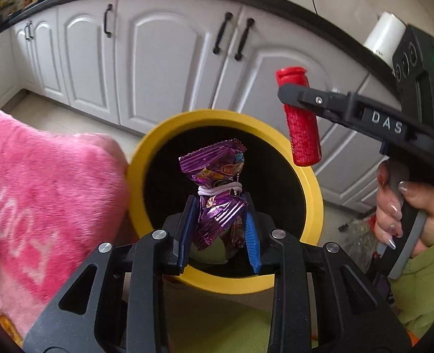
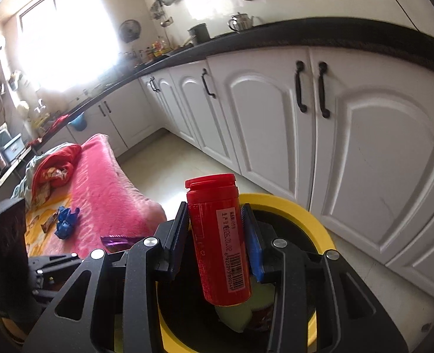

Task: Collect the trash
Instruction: 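Open both tools to drop the wrapper and bottle into the bin, then move both tools back over the brown candy bar and blue bag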

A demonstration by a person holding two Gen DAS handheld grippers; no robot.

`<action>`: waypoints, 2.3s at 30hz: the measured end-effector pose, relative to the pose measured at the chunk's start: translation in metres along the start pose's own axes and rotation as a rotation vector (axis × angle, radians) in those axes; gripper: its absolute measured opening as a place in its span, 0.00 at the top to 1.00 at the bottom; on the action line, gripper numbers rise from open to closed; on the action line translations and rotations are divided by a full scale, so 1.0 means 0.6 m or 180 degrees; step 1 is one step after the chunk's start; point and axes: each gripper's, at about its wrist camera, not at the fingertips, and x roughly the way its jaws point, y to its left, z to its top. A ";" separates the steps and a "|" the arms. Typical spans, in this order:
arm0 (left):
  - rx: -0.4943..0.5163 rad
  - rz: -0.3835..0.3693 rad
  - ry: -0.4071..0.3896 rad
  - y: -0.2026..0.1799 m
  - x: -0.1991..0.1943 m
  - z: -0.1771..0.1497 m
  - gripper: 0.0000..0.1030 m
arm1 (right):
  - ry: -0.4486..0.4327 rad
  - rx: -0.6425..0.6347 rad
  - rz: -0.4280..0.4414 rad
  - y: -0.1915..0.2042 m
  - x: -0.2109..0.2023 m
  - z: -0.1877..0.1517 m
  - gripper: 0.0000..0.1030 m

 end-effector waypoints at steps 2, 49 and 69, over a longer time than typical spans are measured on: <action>0.0047 0.0002 0.0026 -0.008 0.012 0.000 0.74 | 0.0025 0.0048 -0.0009 -0.007 0.003 -0.003 0.66; -0.1267 0.1734 -0.1326 0.337 -0.310 -0.094 0.11 | 0.0253 -0.0843 0.0558 0.324 0.084 -0.014 0.35; -0.2088 0.1626 -0.1077 0.498 -0.317 -0.171 0.24 | 0.1047 -0.1171 0.1010 0.492 0.245 -0.067 0.43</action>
